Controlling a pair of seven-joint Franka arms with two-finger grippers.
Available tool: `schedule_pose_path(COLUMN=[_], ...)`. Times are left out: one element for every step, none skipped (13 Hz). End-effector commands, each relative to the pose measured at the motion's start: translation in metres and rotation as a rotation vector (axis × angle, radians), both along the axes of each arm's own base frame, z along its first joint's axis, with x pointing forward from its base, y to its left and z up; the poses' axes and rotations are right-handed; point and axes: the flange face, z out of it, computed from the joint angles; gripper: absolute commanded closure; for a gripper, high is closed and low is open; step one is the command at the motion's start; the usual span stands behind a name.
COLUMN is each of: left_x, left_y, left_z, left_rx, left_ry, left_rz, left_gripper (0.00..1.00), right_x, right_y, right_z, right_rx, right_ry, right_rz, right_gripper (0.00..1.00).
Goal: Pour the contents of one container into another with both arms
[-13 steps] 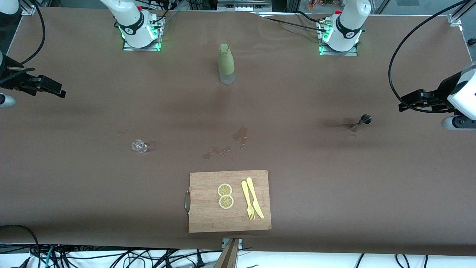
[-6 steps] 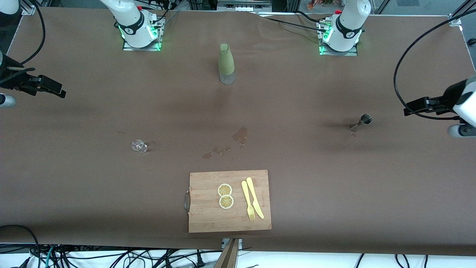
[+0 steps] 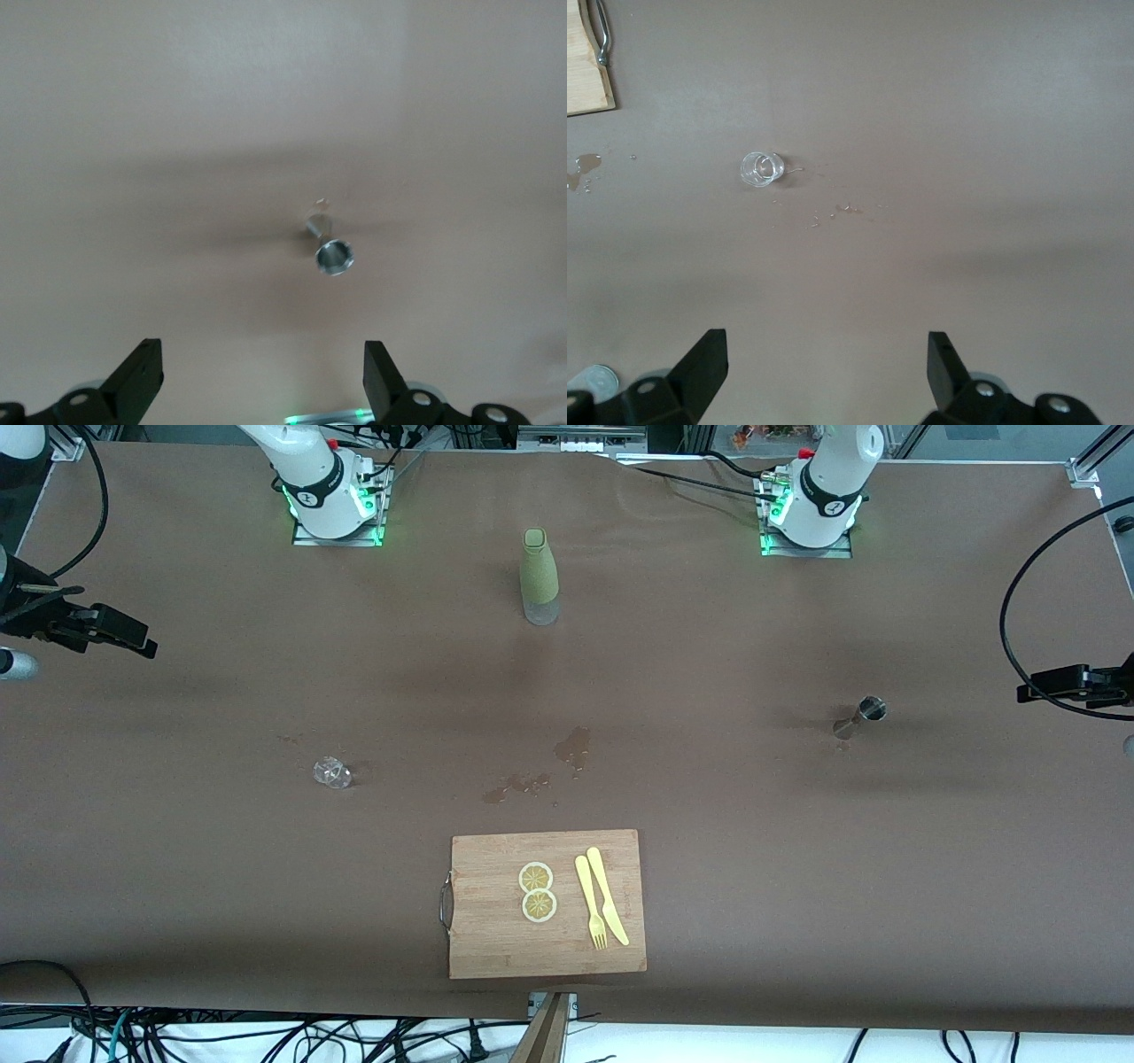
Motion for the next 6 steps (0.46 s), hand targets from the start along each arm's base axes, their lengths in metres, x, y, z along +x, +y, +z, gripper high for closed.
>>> schedule_pose_path(left_x=[-0.013, -0.019, -0.025, -0.031, -0.036, -0.040], left_y=[0.030, 0.044, 0.056, 0.068, 0.081, 0.095], left_z=[-0.029, -0.037, -0.045, -0.053, -0.065, -0.078], left_rx=[-0.095, -0.139, -0.184, -0.232, -0.297, -0.367], left_ry=[0.034, 0.034, 0.032, 0.023, 0.009, -0.020], left_rz=[-0.120, -0.151, -0.180, -0.212, -0.244, -0.283], left_gripper=[0.00, 0.00, 0.00, 0.00, 0.00, 0.00], right_x=[-0.001, -0.001, -0.001, -0.001, -0.001, -0.001], right_y=[0.000, -0.001, -0.001, -0.001, 0.000, 0.000], right_z=[0.006, 0.006, 0.006, 0.005, 0.005, 0.005], right_rx=[0.003, 0.003, 0.003, 0.002, 0.003, 0.003], right_ry=[0.002, 0.001, 0.001, 0.003, 0.004, 0.005], right_rz=[-0.004, -0.004, -0.004, -0.004, -0.002, -0.002], right_gripper=[0.00, 0.00, 0.00, 0.00, 0.00, 0.00])
